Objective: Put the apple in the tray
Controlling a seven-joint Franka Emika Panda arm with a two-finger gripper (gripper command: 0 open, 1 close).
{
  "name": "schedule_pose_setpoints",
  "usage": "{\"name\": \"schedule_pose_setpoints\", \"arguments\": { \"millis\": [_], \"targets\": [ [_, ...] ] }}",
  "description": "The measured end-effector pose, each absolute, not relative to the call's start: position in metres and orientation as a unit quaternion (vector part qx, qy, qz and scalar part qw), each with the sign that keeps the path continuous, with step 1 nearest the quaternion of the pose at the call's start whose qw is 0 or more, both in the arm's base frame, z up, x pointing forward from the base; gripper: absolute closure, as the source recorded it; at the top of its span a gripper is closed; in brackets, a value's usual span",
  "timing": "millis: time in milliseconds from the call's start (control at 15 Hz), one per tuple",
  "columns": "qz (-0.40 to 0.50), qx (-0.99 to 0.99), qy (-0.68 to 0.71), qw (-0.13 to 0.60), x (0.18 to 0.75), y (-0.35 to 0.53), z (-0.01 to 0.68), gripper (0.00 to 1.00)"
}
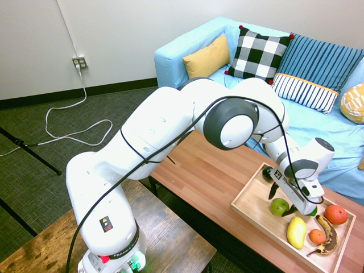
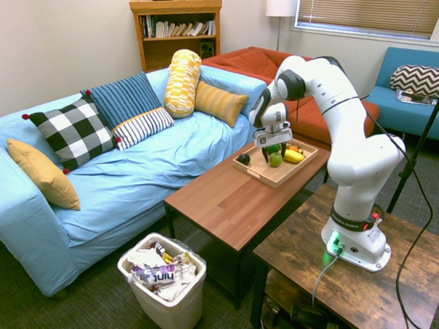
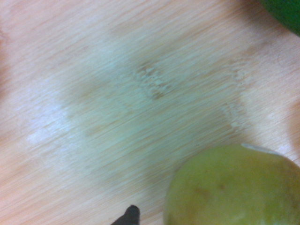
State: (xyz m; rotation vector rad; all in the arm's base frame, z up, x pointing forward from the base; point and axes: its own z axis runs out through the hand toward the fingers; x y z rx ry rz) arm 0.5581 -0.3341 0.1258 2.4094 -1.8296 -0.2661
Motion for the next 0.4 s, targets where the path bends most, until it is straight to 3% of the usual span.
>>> {"name": "schedule_pose_setpoints", "arguments": {
  "millis": [400],
  "targets": [
    [-0.054, 0.785, -0.615, 0.04, 0.543, -0.349, 0.198, 0.0]
  ]
}}
